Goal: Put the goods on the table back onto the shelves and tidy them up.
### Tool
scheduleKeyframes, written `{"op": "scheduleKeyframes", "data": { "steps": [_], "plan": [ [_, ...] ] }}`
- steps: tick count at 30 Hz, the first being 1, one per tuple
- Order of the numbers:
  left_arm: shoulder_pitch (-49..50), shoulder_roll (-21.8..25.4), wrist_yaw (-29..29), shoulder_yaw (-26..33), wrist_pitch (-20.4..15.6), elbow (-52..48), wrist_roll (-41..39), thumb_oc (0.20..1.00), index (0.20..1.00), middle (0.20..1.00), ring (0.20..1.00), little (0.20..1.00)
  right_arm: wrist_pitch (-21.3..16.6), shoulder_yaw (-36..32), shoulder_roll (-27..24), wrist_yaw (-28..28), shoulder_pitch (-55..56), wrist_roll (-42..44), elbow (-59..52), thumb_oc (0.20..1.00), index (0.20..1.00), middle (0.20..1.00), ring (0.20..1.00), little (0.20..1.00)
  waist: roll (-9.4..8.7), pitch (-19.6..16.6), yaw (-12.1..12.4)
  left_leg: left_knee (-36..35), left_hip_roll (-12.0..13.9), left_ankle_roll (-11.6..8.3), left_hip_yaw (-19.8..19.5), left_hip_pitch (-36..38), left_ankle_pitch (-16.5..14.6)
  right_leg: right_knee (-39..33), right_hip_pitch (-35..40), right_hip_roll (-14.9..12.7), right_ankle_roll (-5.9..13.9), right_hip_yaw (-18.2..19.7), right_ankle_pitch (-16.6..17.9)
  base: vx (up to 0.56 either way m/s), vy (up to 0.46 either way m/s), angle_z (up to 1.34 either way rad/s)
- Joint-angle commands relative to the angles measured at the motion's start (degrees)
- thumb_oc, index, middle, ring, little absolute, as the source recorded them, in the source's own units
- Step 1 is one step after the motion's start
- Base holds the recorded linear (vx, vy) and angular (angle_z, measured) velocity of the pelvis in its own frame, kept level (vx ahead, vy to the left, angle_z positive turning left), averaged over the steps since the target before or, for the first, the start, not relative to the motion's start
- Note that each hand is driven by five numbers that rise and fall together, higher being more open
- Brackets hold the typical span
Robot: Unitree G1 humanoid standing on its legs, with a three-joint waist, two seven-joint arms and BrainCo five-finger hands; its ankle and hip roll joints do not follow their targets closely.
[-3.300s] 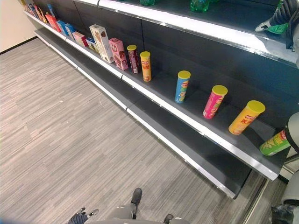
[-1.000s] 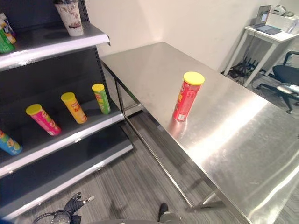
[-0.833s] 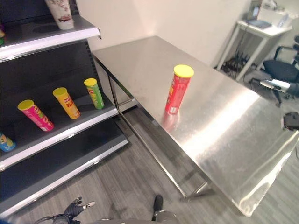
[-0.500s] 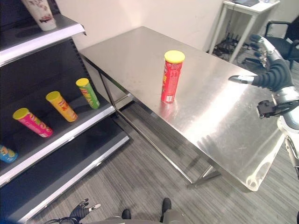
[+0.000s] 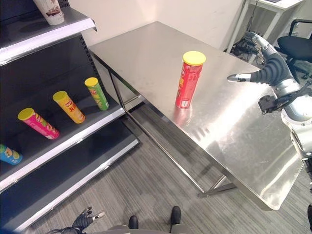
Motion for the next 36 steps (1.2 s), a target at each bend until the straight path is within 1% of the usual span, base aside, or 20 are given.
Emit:
{"op": "scheduleKeyframes", "data": {
  "steps": [1, 3, 5, 9, 15, 17, 18, 36],
  "plan": [
    [-0.7, 3.5, 0.9, 0.6, -1.5, 1.8, -1.7, 1.000, 1.000, 1.000, 1.000, 1.000, -1.6, 5.8, -2.6, -1.1, -9.5, 1.0, 2.5, 1.000, 1.000, 1.000, 1.000, 1.000, -4.47, -0.2, 3.3, -1.7, 1.4, -5.59, -3.5, -3.5, 2.2, 0.4, 5.6, -4.9, 7.05, -1.2, -6.0, 0.03, -0.033, 0.06],
    [-0.7, 3.5, 1.0, 0.6, -1.5, 1.7, -1.8, 1.000, 1.000, 1.000, 1.000, 1.000, -1.5, 7.4, -2.5, -1.1, -11.1, 1.1, 3.3, 1.000, 1.000, 1.000, 1.000, 1.000, -4.51, -0.2, 3.4, -1.7, 1.4, -5.64, -3.7, -3.7, 2.2, 0.4, 5.6, -4.9, 7.05, -1.4, -6.0, 0.01, -0.012, 0.07],
    [-0.5, 3.7, 1.0, 0.2, -1.7, 1.4, -2.4, 1.000, 1.000, 1.000, 1.000, 1.000, -1.2, 9.9, -1.9, -0.4, -13.6, 2.6, 4.3, 1.000, 1.000, 1.000, 1.000, 1.000, -4.75, 0.1, 4.1, -1.7, 1.5, -5.69, -4.3, -4.1, 2.4, 0.4, 5.2, -4.8, 6.99, -1.5, -6.0, 0.02, -0.022, 0.25],
    [-0.4, 3.8, 0.9, -0.1, -1.7, 1.1, -2.7, 1.000, 1.000, 1.000, 1.000, 1.000, -0.9, 12.1, -1.3, 0.1, -15.5, 3.6, 5.6, 1.000, 1.000, 1.000, 1.000, 1.000, -4.89, 0.2, 4.8, -1.7, 1.5, -5.79, -4.8, -4.4, 2.5, 0.4, 5.5, -4.7, 6.99, -1.9, -6.1, 0.02, -0.012, 0.07],
    [-0.7, 3.9, 1.1, -0.9, -1.9, 0.4, -3.2, 1.000, 1.000, 1.000, 1.000, 1.000, -0.2, 16.9, -0.8, 0.2, -20.1, 2.4, 8.8, 1.000, 1.000, 1.000, 1.000, 1.000, -5.18, 0.6, 5.7, -1.7, 1.5, -6.03, -5.8, -4.8, 2.7, 0.4, 5.6, -4.6, 6.86, -2.8, -6.2, 0.01, -0.018, 0.10],
    [-0.7, 3.9, 1.1, -1.0, -1.9, 0.3, -3.4, 1.000, 1.000, 1.000, 1.000, 1.000, -0.1, 17.4, -0.7, 0.1, -20.6, 2.1, 9.5, 1.000, 1.000, 1.000, 1.000, 1.000, -5.19, 0.6, 5.8, -1.7, 1.5, -6.07, -5.9, -4.9, 2.8, 0.4, 5.7, -4.6, 6.84, -3.1, -6.3, 0.00, -0.007, 0.02],
    [-0.9, 3.9, 1.2, -1.2, -1.9, 0.2, -3.5, 1.000, 1.000, 1.000, 1.000, 1.000, 0.2, 18.5, -0.5, -0.2, -21.9, 1.2, 11.3, 1.000, 1.000, 1.000, 1.000, 1.000, -5.30, 0.7, 6.0, -1.7, 1.5, -6.12, -6.1, -5.0, 2.8, 0.4, 5.7, -4.6, 6.83, -3.4, -6.3, 0.00, -0.011, 0.04],
    [-2.1, 3.8, 1.5, -2.5, -1.8, 0.5, -3.8, 1.000, 1.000, 1.000, 1.000, 1.000, 2.5, 23.7, 2.1, 0.2, -26.4, -2.3, 19.3, 1.000, 1.000, 1.000, 1.000, 1.000, -5.70, 1.3, 6.6, -1.7, 1.5, -6.22, -7.2, -5.3, 2.8, 0.4, 6.0, -4.6, 6.72, -4.5, -6.6, 0.00, -0.002, 0.04]
  ]
}}
